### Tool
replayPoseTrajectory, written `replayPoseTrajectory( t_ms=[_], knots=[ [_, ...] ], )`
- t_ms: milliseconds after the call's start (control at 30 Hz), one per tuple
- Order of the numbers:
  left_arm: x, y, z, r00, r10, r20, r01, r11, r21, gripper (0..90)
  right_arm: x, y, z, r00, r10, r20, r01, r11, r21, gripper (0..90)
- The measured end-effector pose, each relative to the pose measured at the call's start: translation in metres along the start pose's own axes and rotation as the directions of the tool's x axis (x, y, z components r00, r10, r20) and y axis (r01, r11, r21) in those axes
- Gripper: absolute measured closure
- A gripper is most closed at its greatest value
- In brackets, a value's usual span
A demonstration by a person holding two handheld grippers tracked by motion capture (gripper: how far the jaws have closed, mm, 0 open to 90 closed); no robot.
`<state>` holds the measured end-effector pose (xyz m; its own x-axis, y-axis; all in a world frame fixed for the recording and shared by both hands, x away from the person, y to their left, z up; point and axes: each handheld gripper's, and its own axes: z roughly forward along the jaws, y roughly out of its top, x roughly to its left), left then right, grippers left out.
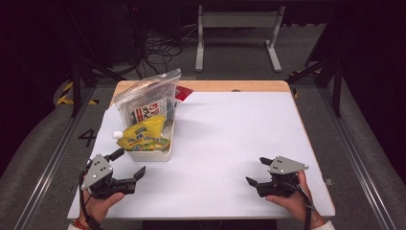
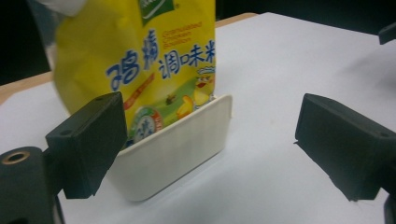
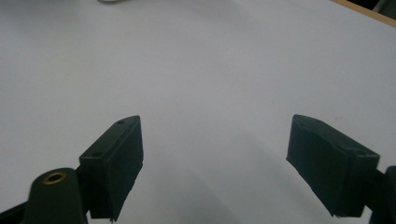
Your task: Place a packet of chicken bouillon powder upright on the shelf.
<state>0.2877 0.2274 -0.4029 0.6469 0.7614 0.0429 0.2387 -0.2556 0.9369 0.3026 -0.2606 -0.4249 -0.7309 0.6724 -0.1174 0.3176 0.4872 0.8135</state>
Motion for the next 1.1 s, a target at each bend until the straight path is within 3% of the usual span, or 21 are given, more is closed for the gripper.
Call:
replayPoseTrajectory(
  t_ms=[300, 600, 767, 900, 1100],
  knots=[
    [-0.011, 0.000, 0.013, 0.9983, 0.031, 0.049, -0.033, 0.9990, 0.031, 9.9, 0.000, -0.002, -0.003, 1.0000, -0.001, 0.010, 0.000, 1.000, 0.005, 18.4],
    [-0.025, -0.001, 0.032, 0.9912, 0.069, 0.113, -0.078, 0.9940, 0.077, 9.5, -0.001, -0.009, -0.009, 0.9997, 0.003, 0.025, -0.003, 1.000, 0.016, 18.3],
    [-0.034, -0.002, 0.044, 0.9824, 0.103, 0.156, -0.120, 0.9870, 0.107, 9.3, -0.001, -0.014, -0.014, 0.9993, 0.005, 0.038, -0.006, 1.000, 0.020, 18.3],
    [-0.036, -0.005, 0.052, 0.9778, 0.097, 0.186, -0.122, 0.9843, 0.127, 9.1, -0.002, -0.018, -0.017, 0.9987, 0.016, 0.047, -0.017, 1.000, 0.024, 18.2],
    [-0.042, -0.011, 0.068, 0.9648, 0.121, 0.233, -0.166, 0.9689, 0.183, 8.8, -0.005, -0.026, -0.023, 0.9973, 0.030, 0.067, -0.031, 0.999, 0.027, 17.1]
  ],
)
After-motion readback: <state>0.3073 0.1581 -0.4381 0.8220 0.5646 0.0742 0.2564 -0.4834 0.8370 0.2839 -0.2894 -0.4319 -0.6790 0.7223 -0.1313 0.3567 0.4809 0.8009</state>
